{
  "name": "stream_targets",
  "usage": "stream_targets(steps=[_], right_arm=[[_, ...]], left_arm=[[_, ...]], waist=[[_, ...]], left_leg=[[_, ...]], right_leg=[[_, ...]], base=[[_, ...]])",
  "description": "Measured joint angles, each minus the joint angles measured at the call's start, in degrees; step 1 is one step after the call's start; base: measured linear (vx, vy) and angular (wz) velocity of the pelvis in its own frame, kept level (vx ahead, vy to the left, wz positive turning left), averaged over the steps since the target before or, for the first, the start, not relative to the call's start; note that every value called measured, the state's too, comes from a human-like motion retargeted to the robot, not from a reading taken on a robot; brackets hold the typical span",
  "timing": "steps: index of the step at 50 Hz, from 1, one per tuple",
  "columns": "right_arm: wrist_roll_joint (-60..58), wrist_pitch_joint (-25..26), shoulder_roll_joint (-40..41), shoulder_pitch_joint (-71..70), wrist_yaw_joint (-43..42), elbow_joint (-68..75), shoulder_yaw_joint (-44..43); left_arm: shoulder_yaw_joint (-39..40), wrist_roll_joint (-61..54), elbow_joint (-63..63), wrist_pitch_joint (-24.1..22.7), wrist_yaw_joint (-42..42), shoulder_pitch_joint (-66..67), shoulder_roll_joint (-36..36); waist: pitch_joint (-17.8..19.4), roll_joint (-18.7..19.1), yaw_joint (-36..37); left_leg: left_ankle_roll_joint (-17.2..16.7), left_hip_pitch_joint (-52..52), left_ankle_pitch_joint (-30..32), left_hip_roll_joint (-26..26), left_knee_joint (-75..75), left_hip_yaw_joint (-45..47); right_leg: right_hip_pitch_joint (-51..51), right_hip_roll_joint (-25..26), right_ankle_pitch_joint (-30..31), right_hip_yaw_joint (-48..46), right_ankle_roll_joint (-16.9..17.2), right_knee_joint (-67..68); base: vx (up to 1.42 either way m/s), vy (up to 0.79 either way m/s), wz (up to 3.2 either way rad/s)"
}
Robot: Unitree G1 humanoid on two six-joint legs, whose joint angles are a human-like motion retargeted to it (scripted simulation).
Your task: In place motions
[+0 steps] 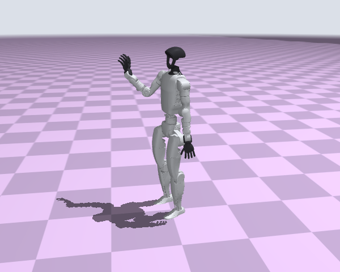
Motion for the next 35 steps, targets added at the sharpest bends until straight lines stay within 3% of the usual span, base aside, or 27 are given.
stream_targets(steps=[5, 10, 15, 19, 25, 27, 29, 32, 35], right_arm=[[-4.5, -2.7, -4.1, 2.0, -1.1, -2.4, 3.1], [-24.6, -4.6, -13.7, 5.8, 1.6, -8.0, 8.0], [-45.3, -8.9, -21.5, 9.0, -2.9, -14.3, 8.7], [-40.9, -8.0, -16.5, 12.5, -6.5, -13.7, 8.5], [-22.8, -8.9, 1.4, 18.0, -3.1, 1.3, 11.7], [-18.2, -8.1, 6.1, 20.1, 1.4, 10.0, 13.2], [-14.4, -6.5, 9.0, 22.7, 11.4, 19.6, 14.4], [-11.4, -1.7, 10.8, 26.3, 35.5, 36.3, 16.4], [-16.2, 7.8, 11.4, 28.7, 56.0, 54.8, 18.7]], left_arm=[[1.4, -1.3, 1.4, 0.7, 0.6, 1.4, -0.5], [1.5, -1.4, 3.3, 1.4, 1.4, 2.0, -0.9], [0.8, 0.1, 2.8, 1.7, 1.2, 1.6, -1.2], [-0.4, 1.0, 1.1, 0.9, 0.5, 0.8, -1.4], [-2.1, 1.2, -0.5, 0.0, -0.7, 0.0, -1.0], [-2.4, 1.1, -0.5, -0.2, -1.0, -0.4, -1.1], [-2.8, 1.3, -0.4, -0.2, -1.5, -0.7, -1.2], [-3.8, 2.1, -0.6, -0.6, -2.4, -0.9, -1.4], [-5.7, 3.5, -0.9, -1.5, -2.9, -0.7, -1.3]], waist=[[0.0, 0.4, -0.3], [0.5, 1.0, -0.7], [1.7, 1.5, -0.8], [2.5, 1.6, -0.2], [2.8, 1.3, 0.8], [3.1, 1.4, 1.0], [3.4, 1.6, 1.2], [3.9, 1.9, 1.2], [4.3, 2.0, 1.1]], left_leg=[[0.1, 0.1, -0.2, 0.2, -0.2, 0.6], [0.3, 0.5, -0.3, 0.4, -0.3, 1.4], [0.3, 0.8, -0.3, 0.4, -0.4, 1.8], [0.2, 0.6, -0.1, 0.4, -0.3, 1.6], [0.1, 0.7, 0.1, 0.2, -0.2, 1.4], [0.1, 1.0, 0.1, 0.2, -0.2, 1.6], [0.2, 1.3, 0.1, 0.3, -0.2, 1.7], [0.2, 1.6, 0.0, 0.4, -0.1, 1.7], [0.2, 1.8, -0.1, 0.4, 0.0, 1.5]], right_leg=[[-0.5, 0.2, 0.2, 0.7, 0.1, 0.1], [-0.9, 0.4, 0.5, 1.7, 0.1, 0.2], [-1.0, 0.4, 0.7, 2.1, 0.2, 0.4], [-0.9, 0.2, 0.9, 1.6, 0.2, 0.3], [-0.6, 0.0, 1.1, 1.3, 0.2, 0.2], [-0.4, 0.0, 1.1, 1.4, 0.1, 0.2], [-0.1, 0.1, 1.1, 1.5, 0.1, 0.2], [0.2, 0.2, 1.1, 1.5, 0.1, 0.2], [0.5, 0.2, 1.0, 1.3, 0.1, 0.2]], base=[[0.0, 0.0, -0.04], [0.06, 0.02, -0.18], [0.0, 0.03, -0.04], [0.0, 0.0, 0.0], [0.0, 0.0, 0.0], [0.0, 0.0, 0.0], [0.0, 0.0, 0.0], [0.0, 0.0, 0.0], [0.0, 0.0, 0.0]])
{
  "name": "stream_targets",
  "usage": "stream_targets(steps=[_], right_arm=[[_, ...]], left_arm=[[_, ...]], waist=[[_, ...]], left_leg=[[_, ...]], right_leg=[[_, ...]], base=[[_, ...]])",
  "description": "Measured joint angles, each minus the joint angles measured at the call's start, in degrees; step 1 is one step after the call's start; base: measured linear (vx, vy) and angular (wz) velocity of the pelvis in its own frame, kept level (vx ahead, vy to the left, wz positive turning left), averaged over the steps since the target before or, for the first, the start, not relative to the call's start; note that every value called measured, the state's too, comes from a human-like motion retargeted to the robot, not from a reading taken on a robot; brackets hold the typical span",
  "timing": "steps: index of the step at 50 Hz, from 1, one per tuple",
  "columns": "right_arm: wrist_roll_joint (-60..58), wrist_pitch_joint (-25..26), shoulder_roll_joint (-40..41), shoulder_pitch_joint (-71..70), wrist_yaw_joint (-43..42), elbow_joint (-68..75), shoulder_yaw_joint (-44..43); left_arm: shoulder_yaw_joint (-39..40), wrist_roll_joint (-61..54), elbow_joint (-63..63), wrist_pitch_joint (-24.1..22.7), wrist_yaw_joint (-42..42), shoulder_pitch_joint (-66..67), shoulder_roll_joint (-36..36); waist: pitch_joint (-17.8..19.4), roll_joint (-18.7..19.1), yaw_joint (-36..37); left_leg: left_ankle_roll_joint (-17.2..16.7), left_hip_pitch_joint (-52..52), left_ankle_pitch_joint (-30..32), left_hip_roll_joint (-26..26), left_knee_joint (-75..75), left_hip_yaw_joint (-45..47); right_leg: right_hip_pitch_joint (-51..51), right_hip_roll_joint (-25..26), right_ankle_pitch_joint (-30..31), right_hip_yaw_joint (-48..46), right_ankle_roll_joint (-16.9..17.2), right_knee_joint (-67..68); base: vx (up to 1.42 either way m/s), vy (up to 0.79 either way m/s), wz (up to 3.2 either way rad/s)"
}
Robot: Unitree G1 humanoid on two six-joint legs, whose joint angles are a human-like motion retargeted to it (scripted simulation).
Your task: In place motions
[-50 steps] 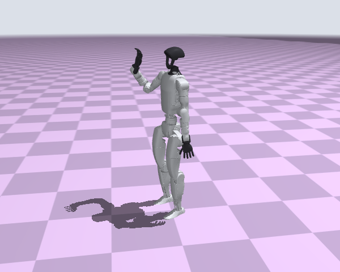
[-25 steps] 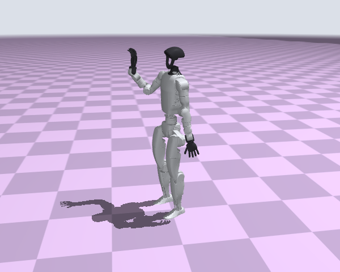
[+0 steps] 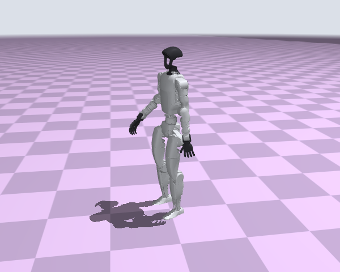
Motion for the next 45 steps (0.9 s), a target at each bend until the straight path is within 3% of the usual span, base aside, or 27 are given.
stream_targets(steps=[2, 5, 8, 10, 14, 16, 18, 21, 27, 31, 35, 40, 45], right_arm=[[-4.1, -0.7, 0.4, 0.8, -2.4, 13.0, 1.8], [-9.4, -2.4, 1.6, 1.7, -14.6, 32.3, 5.1], [-9.5, 4.6, 5.4, 3.1, -20.1, 45.9, 5.4], [-6.0, 5.4, 7.0, 5.8, -19.9, 48.1, 4.9], [5.2, 2.0, 9.1, 7.9, -25.2, 48.1, -2.3], [9.2, -0.8, 8.1, 7.1, -24.6, 48.0, -5.5], [11.4, 0.1, 5.9, 5.8, -24.4, 46.8, -7.7], [12.0, 3.2, 3.1, 3.6, -24.5, 40.8, -12.1], [19.8, 5.7, -3.2, -1.9, -31.8, 18.9, -23.9], [24.8, 4.2, -8.2, -8.5, -38.9, 2.8, -27.5], [23.9, 3.9, -13.6, -15.3, -43.4, -13.6, -24.1], [10.3, 4.7, -22.2, -19.3, -41.6, -34.2, -16.9], [-17.1, -0.6, -34.7, -18.7, -38.6, -54.3, -11.6]], left_arm=[[-1.9, 1.6, -0.3, -0.9, 0.0, 0.2, 0.2], [-5.3, 5.8, -0.6, -2.7, 0.2, 0.5, 0.7], [-8.1, 8.6, -0.7, -2.9, 1.2, 0.6, 0.6], [-8.2, 8.0, -0.9, -2.8, 2.0, 0.5, 0.2], [-2.5, 8.3, -1.9, -3.7, 0.6, 1.1, -0.6], [0.2, 6.8, -2.4, -4.6, 0.4, 1.3, 0.2], [3.7, 4.8, -2.5, -4.7, 0.8, 0.6, 2.1], [11.9, 5.2, -4.2, -4.7, 1.1, -1.7, 6.7], [23.0, 4.0, -14.9, -12.0, 2.7, -5.6, 23.7], [32.9, -8.2, -23.4, -11.6, 0.7, -11.2, 31.5], [36.0, -25.0, -34.8, -9.5, 0.1, -18.9, 36.9], [31.7, -33.5, -53.9, -13.4, 7.1, -25.9, 44.8], [24.6, -29.6, -73.1, -21.9, 25.0, -31.1, 53.3]], waist=[[0.1, 0.0, 0.1], [0.0, 0.3, 0.3], [-0.2, 1.0, 0.7], [0.1, 1.5, 1.1], [0.4, 1.9, 1.9], [0.3, 2.2, 0.4], [0.3, 2.6, 0.0], [0.3, 2.9, -0.3], [-1.1, 2.7, 0.1], [-2.1, 2.7, -0.2], [-3.2, 2.7, -0.7], [-4.7, 2.3, -0.4], [-6.3, 2.2, -0.4]], left_leg=[[0.0, 0.0, 0.0, 0.0, 0.1, -0.2], [-0.1, -0.1, 0.0, -0.1, 0.1, -0.4], [-0.1, -0.1, 0.0, 0.0, 0.0, -0.7], [-0.1, -0.3, 0.0, 0.1, 0.0, -0.7], [-0.2, -0.2, -0.1, 0.2, 0.0, 0.1], [-0.1, -0.5, 0.1, 0.0, 0.1, -0.9], [-0.1, -0.5, 0.2, 0.0, 0.0, -0.9], [-0.1, -0.6, 0.2, 0.0, 0.0, -0.6], [-0.3, -0.8, 0.2, 0.1, -0.1, -0.7], [-0.3, -0.8, 0.1, 0.4, -0.1, -0.6], [-0.3, -0.7, 0.0, 0.6, -0.2, -0.3], [-0.3, -0.9, -0.2, 0.4, -0.2, -0.2], [-0.2, -1.4, -0.4, 0.3, -0.2, -0.3]], right_leg=[[0.2, -0.1, -0.1, -0.2, 0.0, 0.0], [0.3, -0.1, -0.2, -0.5, 0.0, -0.1], [0.4, -0.1, -0.3, -0.9, 0.0, -0.1], [0.3, 0.0, -0.3, -0.9, 0.0, -0.1], [-0.2, 0.0, -0.3, -0.1, 0.1, 0.3], [0.2, -0.1, -0.3, -1.2, 0.1, -0.1], [0.1, -0.1, -0.3, -1.1, 0.1, -0.1], [-0.2, -0.1, -0.1, -0.9, 0.0, -0.2], [-0.4, -0.1, -0.1, -1.3, -0.1, -0.1], [-0.5, 0.2, -0.2, -1.4, -0.1, 0.0], [-0.5, 0.4, -0.3, -1.3, -0.2, 0.1], [-0.8, 0.3, -0.4, -1.2, -0.3, 0.0], [-1.1, 0.2, -0.7, -1.6, -0.2, 0.0]], base=[[0.0, 0.0, 0.0], [0.0, 0.0, 0.0], [0.0, 0.0, 0.0], [0.0, 0.0, 0.0], [-0.01, 0.01, -0.16], [0.0, 0.03, 0.32], [0.0, 0.0, 0.0], [-0.07, 0.04, -0.08], [-0.01, 0.0, 0.01], [0.0, 0.0, 0.0], [0.0, 0.0, 0.0], [0.01, 0.0, 0.0], [0.04, 0.01, 0.02]])
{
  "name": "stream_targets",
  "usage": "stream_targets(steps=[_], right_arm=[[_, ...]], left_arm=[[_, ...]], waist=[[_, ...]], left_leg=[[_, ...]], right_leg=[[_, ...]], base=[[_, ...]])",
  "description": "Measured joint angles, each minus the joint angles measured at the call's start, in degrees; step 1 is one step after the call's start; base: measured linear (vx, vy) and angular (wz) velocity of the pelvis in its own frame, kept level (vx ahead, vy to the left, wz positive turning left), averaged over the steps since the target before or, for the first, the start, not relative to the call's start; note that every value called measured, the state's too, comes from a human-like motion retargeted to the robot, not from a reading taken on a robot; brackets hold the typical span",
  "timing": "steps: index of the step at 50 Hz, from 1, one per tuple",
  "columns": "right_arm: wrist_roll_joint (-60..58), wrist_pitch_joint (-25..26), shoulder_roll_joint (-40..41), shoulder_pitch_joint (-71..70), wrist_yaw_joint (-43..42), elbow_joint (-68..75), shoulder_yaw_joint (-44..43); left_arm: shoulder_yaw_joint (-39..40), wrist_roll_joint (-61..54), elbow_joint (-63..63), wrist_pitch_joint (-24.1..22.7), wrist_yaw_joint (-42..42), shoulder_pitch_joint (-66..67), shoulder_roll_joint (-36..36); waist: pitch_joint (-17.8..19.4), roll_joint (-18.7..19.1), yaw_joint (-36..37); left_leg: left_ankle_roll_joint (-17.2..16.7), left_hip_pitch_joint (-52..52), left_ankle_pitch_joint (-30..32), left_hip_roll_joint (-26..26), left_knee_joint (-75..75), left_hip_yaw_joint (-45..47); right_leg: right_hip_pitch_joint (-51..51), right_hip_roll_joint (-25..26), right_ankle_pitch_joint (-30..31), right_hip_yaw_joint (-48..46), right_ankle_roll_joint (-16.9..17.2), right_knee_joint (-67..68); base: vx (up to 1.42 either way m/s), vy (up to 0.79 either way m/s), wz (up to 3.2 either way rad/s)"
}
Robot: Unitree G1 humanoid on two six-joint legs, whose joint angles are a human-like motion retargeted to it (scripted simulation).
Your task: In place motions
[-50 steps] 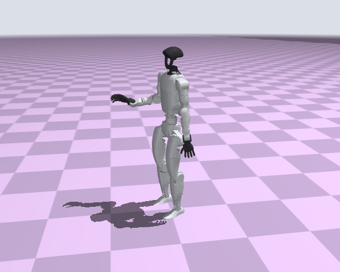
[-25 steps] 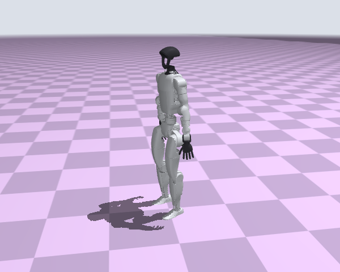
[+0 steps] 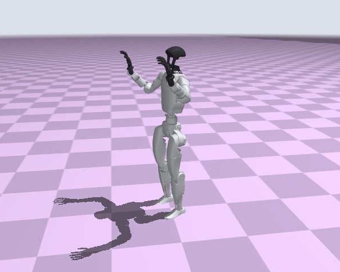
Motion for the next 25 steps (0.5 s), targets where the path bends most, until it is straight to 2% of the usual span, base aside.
stream_targets(steps=[2, 5, 8, 10, 11, 13, 15, 18, 20, 22, 23, 25], right_arm=[[-9.1, -3.1, -5.5, 0.1, -2.7, -7.5, 2.0], [-17.8, -10.8, -12.0, -1.2, -10.5, -16.8, 5.7], [-18.8, -17.2, -13.6, -3.0, -18.2, -20.9, 8.5], [-17.3, -18.3, -11.9, -3.0, -21.1, -20.6, 7.7], [-16.2, -17.1, -9.9, -2.6, -21.4, -19.2, 6.4], [-13.6, -12.9, -5.3, -1.9, -20.7, -15.4, 3.7], [-10.1, -7.1, 0.0, -2.1, -18.8, -10.0, 1.4], [-1.9, 1.2, 6.8, -4.3, -16.4, -0.2, -0.8], [5.3, 5.0, 9.5, -5.7, -13.8, 5.1, -2.1], [12.2, 7.3, 10.7, -5.9, -7.2, 7.2, -3.7], [15.0, 8.5, 11.4, -5.9, -3.4, 7.3, -4.5], [19.2, 9.3, 12.5, -5.7, 1.8, 6.1, -5.7]], left_arm=[[-2.7, 5.9, -7.4, -4.0, 8.3, -1.9, 3.1], [-7.4, 20.3, -17.3, -7.7, 22.8, -5.2, 6.5], [-11.4, 32.6, -22.5, -9.2, 36.5, -8.6, 8.2], [-12.1, 35.2, -22.2, -10.8, 41.9, -9.3, 7.2], [-11.5, 34.0, -20.6, -11.4, 41.5, -9.0, 5.7], [-9.2, 28.3, -16.2, -10.8, 37.1, -7.8, 1.9], [-6.2, 18.9, -10.7, -6.8, 27.9, -6.4, -2.8], [-1.7, -0.5, -1.3, 3.8, 7.0, -5.7, -7.8], [0.5, -12.3, 3.3, 14.6, -7.9, -5.8, -10.3], [2.5, -20.5, 5.6, 25.8, -19.9, -5.8, -12.6], [3.6, -24.0, 6.1, 29.1, -23.8, -5.6, -13.3], [5.2, -31.3, 6.2, 28.9, -23.3, -4.8, -13.7]], waist=[[-0.6, 0.1, -0.2], [-1.4, 0.4, -0.5], [-1.4, 0.5, -0.4], [-1.1, 0.6, -0.1], [-1.1, 0.5, 0.0], [-1.3, 0.3, 0.0], [-1.8, 0.2, -0.1], [-2.5, 0.3, -0.2], [-2.8, 0.4, -0.2], [-2.8, 0.7, -0.3], [-2.8, 0.8, -0.3], [-2.6, 0.8, -0.3]], left_leg=[[0.0, -0.2, -0.1, -0.1, 0.0, -0.1], [0.1, -0.2, -0.3, -0.1, 0.1, -0.2], [0.2, 0.2, -0.4, -0.2, 0.1, -0.2], [0.3, 0.5, -0.5, -0.2, 0.2, -0.1], [0.3, 0.5, -0.5, -0.2, 0.2, -0.1], [0.3, 0.5, -0.5, -0.2, 0.1, -0.2], [0.2, 0.2, -0.5, -0.2, 0.1, -0.3], [0.1, 0.1, -0.5, -0.3, 0.0, -0.3], [0.1, 0.0, -0.5, -0.2, 0.0, -0.2], [0.1, 0.1, -0.6, -0.2, 0.0, -0.1], [0.1, 0.1, -0.6, -0.1, 0.0, -0.1], [0.1, 0.1, -0.6, -0.1, 0.0, 0.0]], right_leg=[[-0.1, 0.0, -0.2, -0.1, 0.0, 0.0], [0.0, -0.1, -0.4, -0.3, 0.0, 0.0], [0.4, 0.0, -0.5, -0.2, -0.1, 0.0], [0.6, 0.0, -0.5, -0.1, -0.1, 0.0], [0.7, 0.0, -0.6, -0.2, -0.1, 0.1], [0.6, -0.1, -0.6, -0.3, 0.0, 0.1], [0.4, -0.1, -0.6, -0.4, 0.0, 0.0], [0.1, -0.2, -0.5, -0.4, 0.0, 0.0], [0.0, -0.2, -0.5, -0.4, 0.0, 0.0], [0.0, -0.2, -0.5, -0.3, 0.0, 0.1], [0.0, -0.2, -0.5, -0.2, 0.0, 0.1], [-0.1, -0.2, -0.5, -0.2, 0.0, 0.1]], base=[[0.06, 0.02, 0.03], [0.04, 0.01, 0.02], [0.0, 0.0, 0.0], [0.0, 0.0, 0.0], [0.0, 0.0, 0.0], [0.0, 0.0, 0.0], [0.0, 0.0, 0.0], [0.0, 0.0, 0.0], [0.0, 0.0, 0.0], [0.0, 0.0, 0.0], [0.0, 0.0, 0.0], [0.0, 0.0, 0.0]])
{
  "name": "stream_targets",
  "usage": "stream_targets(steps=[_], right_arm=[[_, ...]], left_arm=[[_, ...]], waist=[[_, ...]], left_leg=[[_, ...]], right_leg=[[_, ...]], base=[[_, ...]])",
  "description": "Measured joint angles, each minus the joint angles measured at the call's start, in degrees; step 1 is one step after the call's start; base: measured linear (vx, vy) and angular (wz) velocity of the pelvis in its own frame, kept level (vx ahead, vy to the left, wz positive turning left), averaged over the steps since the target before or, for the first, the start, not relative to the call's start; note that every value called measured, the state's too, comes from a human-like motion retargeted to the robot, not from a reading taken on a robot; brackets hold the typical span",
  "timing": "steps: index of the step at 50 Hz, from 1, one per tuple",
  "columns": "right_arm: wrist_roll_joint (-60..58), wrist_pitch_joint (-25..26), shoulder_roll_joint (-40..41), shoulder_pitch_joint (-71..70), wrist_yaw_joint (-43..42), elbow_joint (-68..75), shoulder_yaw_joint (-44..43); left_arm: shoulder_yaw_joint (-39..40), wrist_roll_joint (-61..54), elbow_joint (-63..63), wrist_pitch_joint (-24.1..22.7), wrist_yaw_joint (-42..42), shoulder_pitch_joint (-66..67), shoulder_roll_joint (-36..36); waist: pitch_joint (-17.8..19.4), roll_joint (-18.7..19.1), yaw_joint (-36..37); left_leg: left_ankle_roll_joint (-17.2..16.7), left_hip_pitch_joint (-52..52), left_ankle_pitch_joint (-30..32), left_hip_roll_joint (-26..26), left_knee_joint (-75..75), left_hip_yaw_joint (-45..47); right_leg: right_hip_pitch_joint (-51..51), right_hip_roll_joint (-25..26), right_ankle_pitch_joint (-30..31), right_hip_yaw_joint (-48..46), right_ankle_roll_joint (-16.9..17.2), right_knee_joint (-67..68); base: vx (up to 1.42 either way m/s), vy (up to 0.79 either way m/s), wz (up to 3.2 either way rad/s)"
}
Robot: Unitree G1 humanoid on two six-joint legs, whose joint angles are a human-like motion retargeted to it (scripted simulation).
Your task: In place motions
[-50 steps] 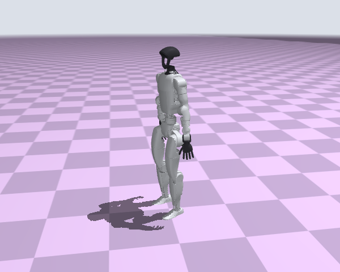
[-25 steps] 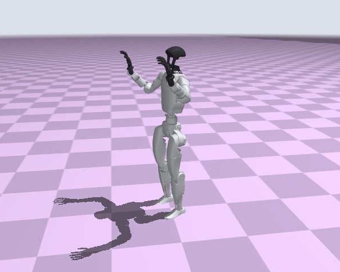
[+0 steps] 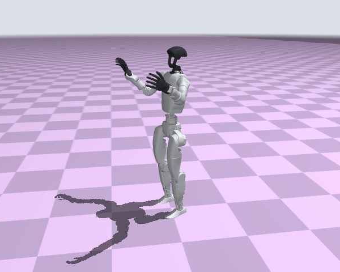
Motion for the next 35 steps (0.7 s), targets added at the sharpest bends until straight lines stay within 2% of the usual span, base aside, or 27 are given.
stream_targets(steps=[2, 5, 8, 11, 13, 16, 18, 20, 22, 24, 28, 30, 33, 35], right_arm=[[1.5, -1.9, 0.2, 0.3, -1.4, -2.8, 0.2], [-2.4, -7.7, -2.1, 0.9, -8.6, -8.1, 2.5], [-11.4, -12.6, -7.4, 1.6, -12.7, -14.7, 6.3], [-23.2, -18.4, -14.7, 1.0, -14.2, -20.9, 12.2], [-32.6, -22.8, -19.4, -0.4, -14.6, -24.6, 15.8], [-40.7, -25.8, -23.7, -2.3, -17.7, -28.3, 18.6], [-40.6, -26.0, -23.0, -2.7, -19.2, -27.8, 18.8], [-37.6, -24.9, -19.8, -2.2, -19.3, -25.3, 17.1], [-33.8, -21.1, -15.1, -1.5, -18.9, -21.6, 14.0], [-29.8, -16.1, -10.1, -1.2, -18.9, -17.4, 10.9], [-17.3, -7.7, -1.6, -2.4, -19.5, -8.2, 6.3], [-8.9, -6.1, 1.3, -3.1, -18.1, -5.3, 4.9], [1.1, -7.5, 3.3, -2.9, -12.0, -4.7, 3.5], [3.4, -9.8, 3.3, -2.4, -10.3, -5.5, 3.9]], left_arm=[[0.0, -4.7, -2.1, -9.3, 9.2, 0.9, 0.6], [-1.4, 0.6, -7.1, -26.5, 23.5, 1.9, 3.1], [-3.8, 13.2, -15.0, -35.2, 33.3, 2.5, 8.5], [-9.5, 31.5, -23.4, -38.8, 41.8, 0.6, 13.5], [-13.8, 46.9, -28.2, -38.3, 47.9, -2.0, 15.7], [-17.7, 65.2, -32.8, -33.0, 57.9, -5.4, 18.1], [-18.6, 70.0, -33.0, -31.2, 63.0, -6.2, 17.7], [-18.0, 67.9, -30.8, -32.9, 62.3, -5.5, 15.1], [-15.6, 59.3, -27.2, -33.7, 55.8, -3.6, 11.5], [-12.7, 47.7, -23.0, -32.1, 47.0, -1.7, 7.9], [-8.3, 21.1, -12.7, -24.5, 29.3, -0.8, 1.2], [-8.4, 8.7, -7.4, -18.8, 22.3, -2.5, -3.3], [-7.7, -10.1, -1.4, -10.4, 6.4, -3.9, -6.6], [-8.0, -17.3, 0.1, -8.1, 2.9, -3.6, -7.1]], waist=[[0.1, 0.1, -0.1], [0.2, 0.0, -0.2], [0.0, 0.0, -0.3], [-0.7, 0.2, -0.5], [-1.1, 0.3, -0.5], [-1.0, 0.4, -0.5], [-0.7, 0.5, -0.4], [-0.4, 0.4, -0.3], [-0.5, 0.3, -0.3], [-0.8, 0.2, -0.4], [-1.6, 0.2, -0.5], [-1.9, 0.2, -0.5], [-2.3, 0.4, -0.4], [-2.4, 0.6, -0.5]], left_leg=[[0.0, 0.0, 0.0, 0.0, 0.0, 0.0], [0.0, -0.2, 0.1, -0.1, -0.1, -0.2], [-0.1, -0.6, 0.1, -0.2, 0.0, -0.3], [0.0, -0.8, 0.0, -0.3, 0.1, -0.5], [0.0, -0.8, 0.0, -0.4, 0.1, -0.6], [0.0, -0.6, -0.1, -0.4, 0.2, -0.7], [0.1, -0.4, -0.1, -0.4, 0.2, -0.7], [0.1, -0.3, -0.1, -0.4, 0.3, -0.7], [0.0, -0.5, 0.0, -0.4, 0.2, -0.8], [0.0, -0.7, 0.0, -0.4, 0.2, -0.8], [-0.1, -1.0, 0.1, -0.5, 0.2, -1.0], [-0.1, -1.1, 0.2, -0.6, 0.3, -1.1], [-0.1, -1.1, 0.2, -0.5, 0.3, -1.2], [0.0, -1.1, 0.1, -0.5, 0.3, -1.1]], right_leg=[[0.0, 0.0, 0.0, -0.1, 0.0, -0.1], [0.0, -0.1, -0.1, -0.4, 0.0, -0.2], [-0.1, -0.3, -0.2, -0.7, 0.1, -0.1], [-0.2, -0.4, -0.3, -1.0, 0.1, -0.1], [-0.1, -0.5, -0.4, -1.1, 0.1, -0.2], [0.2, -0.4, -0.6, -1.3, 0.1, -0.1], [0.4, -0.4, -0.6, -1.3, 0.0, -0.1], [0.5, -0.4, -0.6, -1.4, 0.0, 0.0], [0.4, -0.5, -0.5, -1.4, 0.1, -0.1], [0.2, -0.5, -0.5, -1.5, 0.1, -0.1], [0.0, -0.7, -0.4, -1.8, 0.1, -0.2], [0.0, -0.7, -0.5, -1.9, 0.1, -0.2], [0.0, -0.7, -0.5, -2.1, 0.1, -0.1], [-0.1, -0.7, -0.5, -2.0, 0.1, 0.0]], base=[[0.0, 0.0, 0.0], [0.0, 0.0, 0.0], [0.0, 0.0, 0.0], [0.0, 0.0, 0.0], [0.0, 0.0, 0.0], [0.0, 0.0, 0.0], [0.0, 0.0, 0.0], [0.0, 0.0, 0.0], [0.0, 0.0, 0.0], [0.0, 0.0, 0.0], [0.0, 0.0, 0.0], [0.0, 0.0, 0.0], [0.0, 0.0, 0.0], [0.0, 0.0, 0.0]])
